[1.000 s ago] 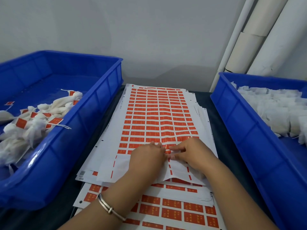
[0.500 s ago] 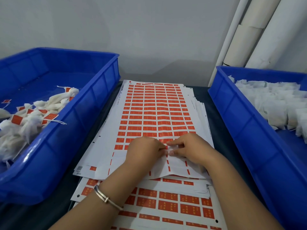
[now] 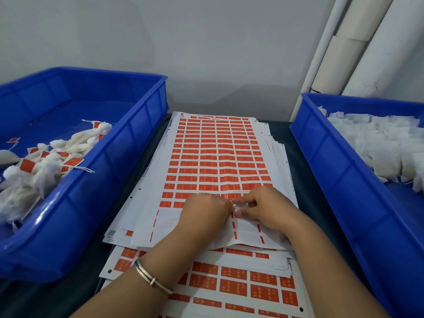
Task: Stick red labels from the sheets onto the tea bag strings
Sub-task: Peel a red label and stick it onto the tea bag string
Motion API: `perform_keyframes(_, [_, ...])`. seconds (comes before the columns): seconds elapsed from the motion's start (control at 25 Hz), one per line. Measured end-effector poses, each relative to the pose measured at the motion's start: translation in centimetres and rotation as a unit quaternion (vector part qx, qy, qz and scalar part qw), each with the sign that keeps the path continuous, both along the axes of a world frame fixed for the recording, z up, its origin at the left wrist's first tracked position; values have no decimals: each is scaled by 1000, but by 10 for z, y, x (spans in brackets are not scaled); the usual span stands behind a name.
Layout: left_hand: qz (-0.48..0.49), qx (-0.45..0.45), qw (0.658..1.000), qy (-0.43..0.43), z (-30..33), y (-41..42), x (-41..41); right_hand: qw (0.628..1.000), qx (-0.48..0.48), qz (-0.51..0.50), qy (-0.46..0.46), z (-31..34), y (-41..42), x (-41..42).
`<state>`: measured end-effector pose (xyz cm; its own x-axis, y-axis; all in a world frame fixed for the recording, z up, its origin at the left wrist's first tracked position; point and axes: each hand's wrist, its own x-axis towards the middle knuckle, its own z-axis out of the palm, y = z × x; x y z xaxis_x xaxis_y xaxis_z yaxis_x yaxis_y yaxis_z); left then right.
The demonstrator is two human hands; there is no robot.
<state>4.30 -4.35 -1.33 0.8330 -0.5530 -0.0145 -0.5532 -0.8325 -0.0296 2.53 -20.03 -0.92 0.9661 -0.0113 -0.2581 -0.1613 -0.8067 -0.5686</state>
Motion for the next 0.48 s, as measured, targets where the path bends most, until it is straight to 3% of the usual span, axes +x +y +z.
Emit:
perform_keyframes(0.12, [6,-26,1000,-5,-3,1,-2,999,21,7,-25,-3,-3,-2])
perform_keyframes(0.32, [69,-130,989,-17,-2,7,-1,981,43,-144,-122,10,-12,-6])
perform_keyframes(0.48, [99,-190,976,-42,-5,11,0,981,-23,-79,-173,13,5,-15])
